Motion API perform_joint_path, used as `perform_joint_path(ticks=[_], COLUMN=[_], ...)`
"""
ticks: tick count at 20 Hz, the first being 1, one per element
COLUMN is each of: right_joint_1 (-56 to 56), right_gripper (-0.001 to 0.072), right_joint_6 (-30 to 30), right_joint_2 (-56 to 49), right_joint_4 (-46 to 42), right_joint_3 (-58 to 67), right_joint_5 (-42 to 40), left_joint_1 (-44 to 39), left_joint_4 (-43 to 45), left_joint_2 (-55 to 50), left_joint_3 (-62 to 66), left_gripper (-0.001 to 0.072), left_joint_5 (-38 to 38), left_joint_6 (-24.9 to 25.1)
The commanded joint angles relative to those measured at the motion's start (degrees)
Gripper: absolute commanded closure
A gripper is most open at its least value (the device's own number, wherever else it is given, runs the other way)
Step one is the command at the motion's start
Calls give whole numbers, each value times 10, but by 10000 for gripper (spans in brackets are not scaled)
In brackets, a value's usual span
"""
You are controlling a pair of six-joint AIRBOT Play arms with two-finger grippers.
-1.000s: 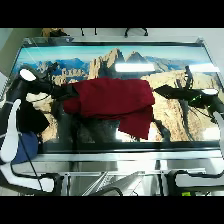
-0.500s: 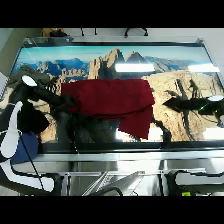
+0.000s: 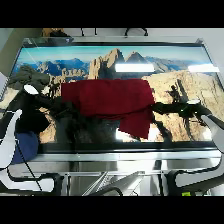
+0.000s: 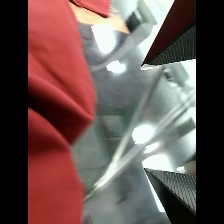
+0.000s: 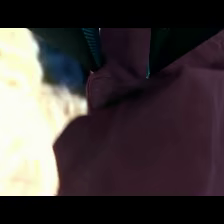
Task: Fold the shirts.
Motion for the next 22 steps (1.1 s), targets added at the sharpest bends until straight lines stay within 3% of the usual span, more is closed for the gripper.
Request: perform_joint_path(ticks=[1,2,4,5,8,11,22], right_joint_1=[21,17,-6,-24,-85,-151,-182], right_gripper=[571,695,695,695,695,695,695], right_joint_6=[-20,-20,-3,33,156,227,236], right_joint_2=[-34,-28,3,25,103,192,206], right_joint_4=[35,31,1,-38,-212,-348,-315], right_joint_3=[27,31,31,31,14,-27,-43], right_joint_5=[6,35,100,129,191,200,235], left_joint_1=[1,4,10,18,37,41,-52], left_joint_4=[0,1,2,2,1,-1,-60], left_joint_2=[7,7,7,7,6,-10,-194], left_joint_3=[53,70,99,109,115,115,117], left_gripper=[14,14,14,14,14,14,14], left_joint_5=[8,8,17,26,85,136,228], left_joint_6=[0,1,1,1,1,0,-10])
